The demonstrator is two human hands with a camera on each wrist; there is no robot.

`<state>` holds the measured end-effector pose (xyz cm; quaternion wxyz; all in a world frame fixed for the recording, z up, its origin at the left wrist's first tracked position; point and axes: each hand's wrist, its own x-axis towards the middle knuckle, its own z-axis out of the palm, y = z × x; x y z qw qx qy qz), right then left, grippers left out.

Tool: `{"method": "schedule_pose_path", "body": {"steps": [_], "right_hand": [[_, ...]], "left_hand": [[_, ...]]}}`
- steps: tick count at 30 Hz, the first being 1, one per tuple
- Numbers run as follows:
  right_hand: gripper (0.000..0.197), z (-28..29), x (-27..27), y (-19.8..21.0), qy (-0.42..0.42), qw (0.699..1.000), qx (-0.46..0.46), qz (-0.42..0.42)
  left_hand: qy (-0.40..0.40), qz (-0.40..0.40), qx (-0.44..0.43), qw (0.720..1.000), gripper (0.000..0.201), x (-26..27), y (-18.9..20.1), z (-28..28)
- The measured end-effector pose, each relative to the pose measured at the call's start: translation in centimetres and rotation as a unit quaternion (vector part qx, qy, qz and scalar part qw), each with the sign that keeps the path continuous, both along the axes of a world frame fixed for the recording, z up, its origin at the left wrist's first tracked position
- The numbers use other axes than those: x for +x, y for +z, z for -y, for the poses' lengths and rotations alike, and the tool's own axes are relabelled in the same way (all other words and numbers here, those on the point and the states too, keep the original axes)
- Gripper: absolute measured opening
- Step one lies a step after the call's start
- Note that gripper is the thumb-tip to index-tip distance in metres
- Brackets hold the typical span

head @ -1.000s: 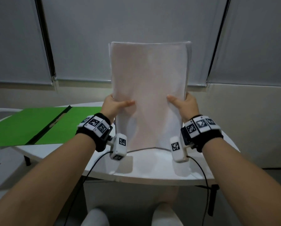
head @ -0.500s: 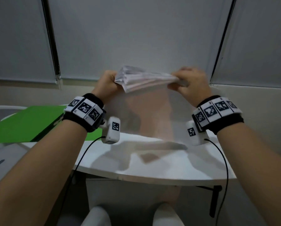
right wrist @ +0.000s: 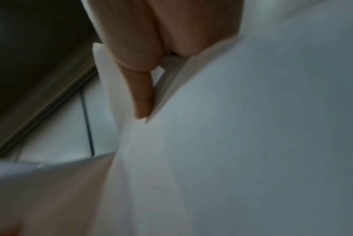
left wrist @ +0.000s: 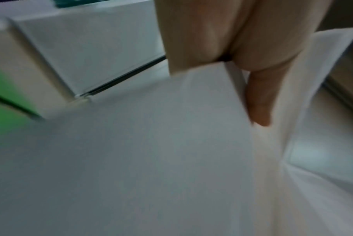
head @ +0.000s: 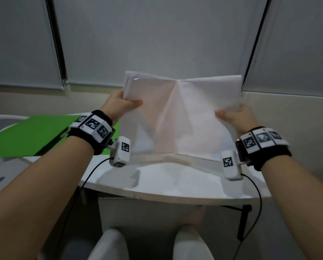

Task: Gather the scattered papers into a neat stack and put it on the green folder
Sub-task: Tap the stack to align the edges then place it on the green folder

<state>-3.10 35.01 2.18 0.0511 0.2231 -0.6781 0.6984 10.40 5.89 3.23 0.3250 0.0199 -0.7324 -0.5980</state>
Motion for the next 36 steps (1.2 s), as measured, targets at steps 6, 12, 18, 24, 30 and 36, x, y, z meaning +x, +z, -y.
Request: {"method": "schedule_pose_path", "body": {"steps": [6, 12, 18, 24, 30, 36], "right_hand": [[0.015, 3.1, 2.6, 0.7, -0.103, 0.988, -0.062, -0.102], [0.028, 2.1, 2.3, -4.1, -0.015, 0.991, 0.113, 0.063], [0.014, 2.6, 2.3, -2.4, -0.067, 0.997, 0.021, 0.012], [0.033, 2.4, 1.8, -3.8, -0.062, 0.994, 0.067, 0.057], [0.026, 1.9, 1.9, -1.8, -0.139, 0.984, 0.109, -0.041], [0.017, 2.9, 5.0, 3.8, -0.123, 0.897, 0.19, -0.381]], "left_hand": [[0.09, -0.11, 0.029, 0.989, 0.015, -0.6, 1.1, -2.8], [0.02, 0.077, 0.051, 0.996, 0.03, -0.1, -4.2, -1.3], [0.082, -0.01, 0.08, 0.993, 0.025, -0.8, -3.3, -1.3], [0.084, 0.041, 0.1, 0.991, 0.026, -0.8, -4.5, -1.5], [0.241, -0.03, -0.004, 0.97, 0.088, -0.2, -0.3, -1.2], [0.12, 0.029, -0.448, 0.886, 0.092, 0.0, 7.6, -4.4]]}}
